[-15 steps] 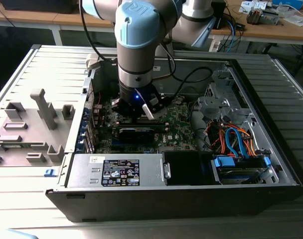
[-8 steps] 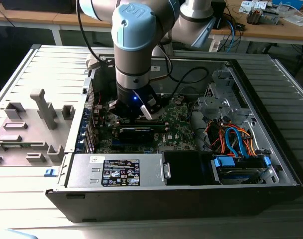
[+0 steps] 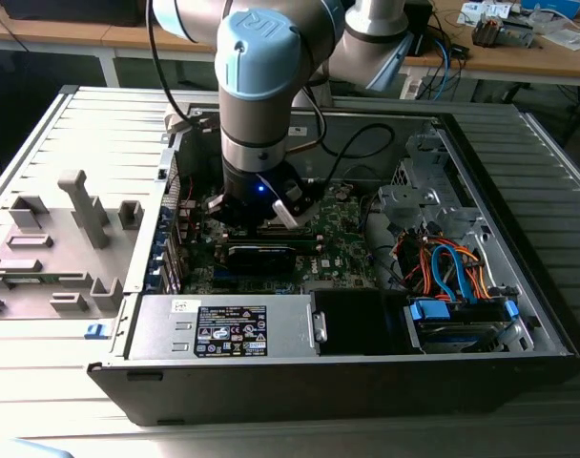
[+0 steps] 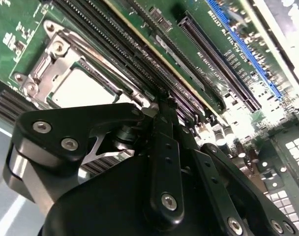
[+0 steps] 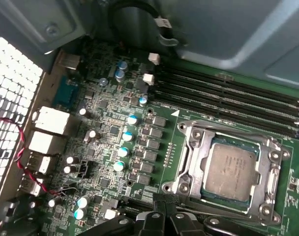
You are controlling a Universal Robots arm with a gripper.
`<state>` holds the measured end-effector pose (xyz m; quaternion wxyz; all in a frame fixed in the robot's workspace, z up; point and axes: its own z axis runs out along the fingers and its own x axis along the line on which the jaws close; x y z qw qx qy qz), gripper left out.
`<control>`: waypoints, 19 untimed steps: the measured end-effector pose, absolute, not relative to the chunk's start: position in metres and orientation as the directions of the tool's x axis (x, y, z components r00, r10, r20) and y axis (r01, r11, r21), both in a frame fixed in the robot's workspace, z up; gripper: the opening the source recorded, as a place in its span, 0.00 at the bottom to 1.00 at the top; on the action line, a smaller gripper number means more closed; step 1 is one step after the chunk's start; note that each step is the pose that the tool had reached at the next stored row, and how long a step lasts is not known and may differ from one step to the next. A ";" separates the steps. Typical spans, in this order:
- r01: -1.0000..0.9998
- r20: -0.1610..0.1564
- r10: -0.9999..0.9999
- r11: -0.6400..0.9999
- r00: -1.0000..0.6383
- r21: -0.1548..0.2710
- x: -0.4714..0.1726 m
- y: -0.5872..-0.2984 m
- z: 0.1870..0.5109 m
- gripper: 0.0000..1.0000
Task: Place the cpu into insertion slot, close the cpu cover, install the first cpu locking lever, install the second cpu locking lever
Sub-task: 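Install the second cpu locking lever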
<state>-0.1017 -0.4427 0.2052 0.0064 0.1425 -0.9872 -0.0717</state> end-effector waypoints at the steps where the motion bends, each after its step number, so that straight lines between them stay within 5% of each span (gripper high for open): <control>1: -0.290 -0.009 -0.292 0.946 -0.956 0.145 -0.102 -0.442 0.205 0.11; 12: -0.334 -0.022 -0.336 0.925 -0.942 0.183 -0.102 -0.439 0.205 0.11; 14: -0.337 -0.038 -0.338 0.914 -0.940 0.226 -0.102 -0.441 0.200 0.11; 19: -0.337 -0.038 -0.338 0.914 -0.940 0.227 -0.102 -0.445 0.201 0.11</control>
